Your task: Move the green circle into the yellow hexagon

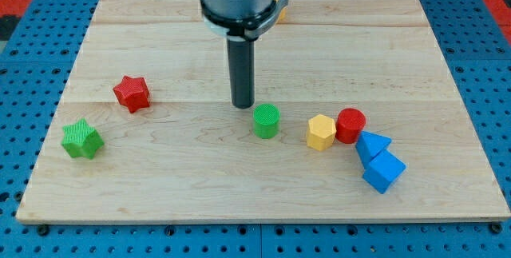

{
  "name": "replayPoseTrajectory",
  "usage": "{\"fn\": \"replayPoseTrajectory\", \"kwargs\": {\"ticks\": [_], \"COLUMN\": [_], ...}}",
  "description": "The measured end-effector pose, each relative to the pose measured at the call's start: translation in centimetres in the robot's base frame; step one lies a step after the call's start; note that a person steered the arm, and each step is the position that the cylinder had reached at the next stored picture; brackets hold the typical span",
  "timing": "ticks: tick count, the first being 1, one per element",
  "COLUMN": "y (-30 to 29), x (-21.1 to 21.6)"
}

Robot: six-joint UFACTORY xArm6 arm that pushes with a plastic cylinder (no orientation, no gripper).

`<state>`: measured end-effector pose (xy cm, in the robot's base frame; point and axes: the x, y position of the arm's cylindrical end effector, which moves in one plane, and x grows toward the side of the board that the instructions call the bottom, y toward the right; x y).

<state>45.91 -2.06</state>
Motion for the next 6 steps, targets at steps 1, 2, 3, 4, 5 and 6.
{"fn": "replayPoseTrajectory", "kwargs": {"ticks": [1, 2, 3, 4, 5, 6], "y": [5.2, 9.7, 5.4, 6.8, 13.8, 8.6], "x": [2.8, 3.9, -4.0, -14.6, -24.3, -25.9]}}
